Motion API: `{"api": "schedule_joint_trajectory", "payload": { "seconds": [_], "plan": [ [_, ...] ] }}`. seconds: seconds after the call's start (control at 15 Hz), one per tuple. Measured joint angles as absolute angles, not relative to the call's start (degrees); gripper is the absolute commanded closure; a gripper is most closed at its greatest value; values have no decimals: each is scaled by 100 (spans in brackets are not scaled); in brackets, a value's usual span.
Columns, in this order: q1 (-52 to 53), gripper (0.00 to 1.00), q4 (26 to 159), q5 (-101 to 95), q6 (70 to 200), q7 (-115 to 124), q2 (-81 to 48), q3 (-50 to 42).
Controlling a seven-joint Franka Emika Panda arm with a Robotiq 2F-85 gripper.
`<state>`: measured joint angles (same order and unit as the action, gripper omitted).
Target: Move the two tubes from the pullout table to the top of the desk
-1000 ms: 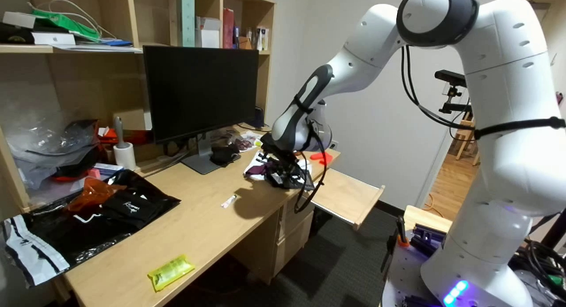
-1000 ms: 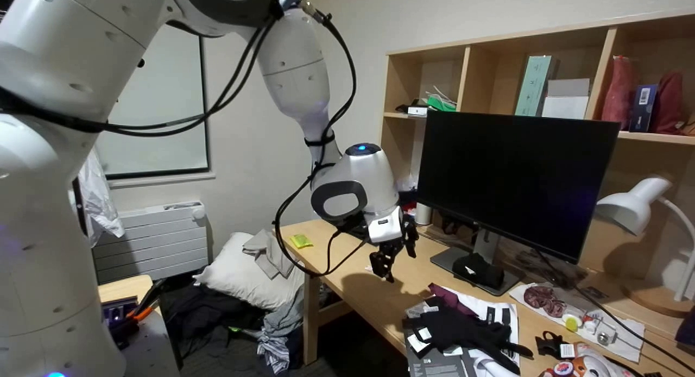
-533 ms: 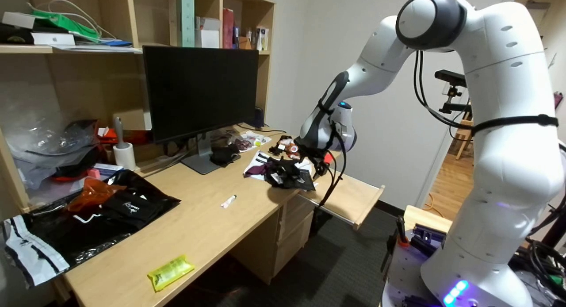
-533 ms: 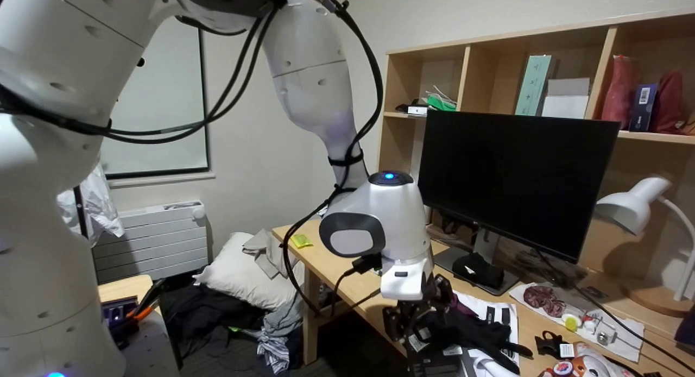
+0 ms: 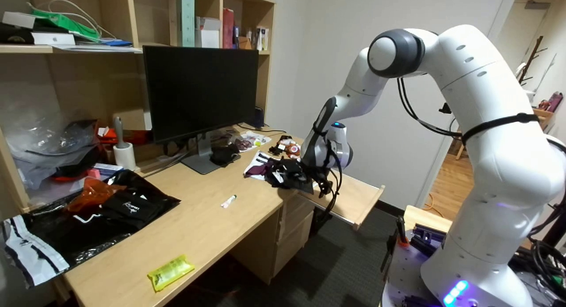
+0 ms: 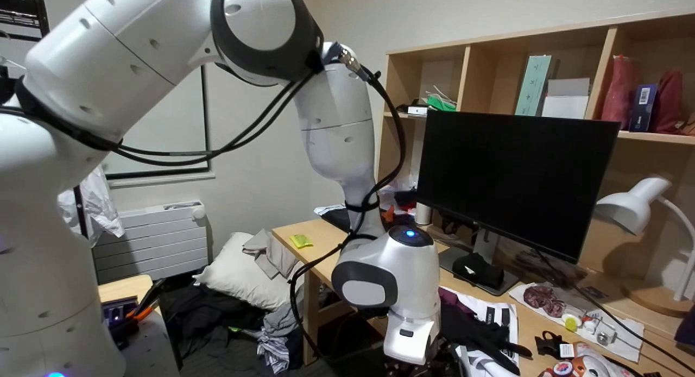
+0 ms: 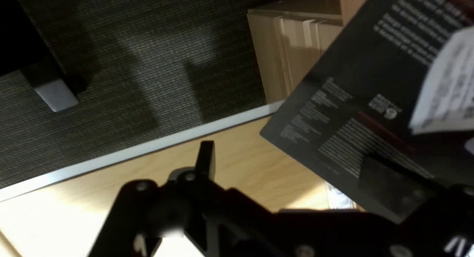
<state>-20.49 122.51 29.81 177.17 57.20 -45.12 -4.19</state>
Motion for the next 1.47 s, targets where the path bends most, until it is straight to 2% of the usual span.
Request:
{"api": "schedule_joint_trajectory", "payload": {
  "seconds": [0.93, 1.47],
  "plan": [
    [-2024, 0, 11986, 2981, 17836, 5689, -4616, -312],
    [-2014, 0, 12753, 2976, 18279, 5657, -3708, -325]
  ]
}}
